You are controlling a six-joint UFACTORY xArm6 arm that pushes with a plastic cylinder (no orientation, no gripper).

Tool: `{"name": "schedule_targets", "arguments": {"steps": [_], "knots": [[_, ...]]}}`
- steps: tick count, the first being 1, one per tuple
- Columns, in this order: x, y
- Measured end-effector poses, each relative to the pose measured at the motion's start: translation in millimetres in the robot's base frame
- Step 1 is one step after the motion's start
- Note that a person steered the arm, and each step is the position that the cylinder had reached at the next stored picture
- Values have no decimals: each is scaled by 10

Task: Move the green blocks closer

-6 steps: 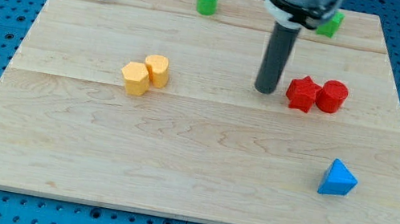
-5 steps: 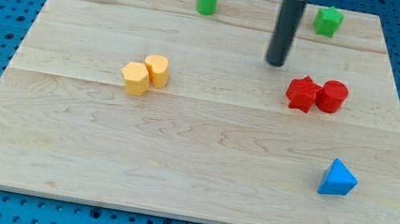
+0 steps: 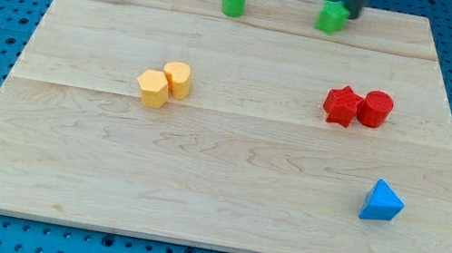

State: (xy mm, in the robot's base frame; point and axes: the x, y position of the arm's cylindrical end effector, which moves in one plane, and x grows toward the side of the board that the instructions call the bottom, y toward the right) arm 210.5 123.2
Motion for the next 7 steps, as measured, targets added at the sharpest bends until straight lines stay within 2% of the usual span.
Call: {"name": "schedule_targets", "arguments": {"steps": [1, 3, 5, 6, 7], "knots": [[-53, -709], [-176, -1403], [-106, -2129], [-28, -1341], [-138, -1552]]}}
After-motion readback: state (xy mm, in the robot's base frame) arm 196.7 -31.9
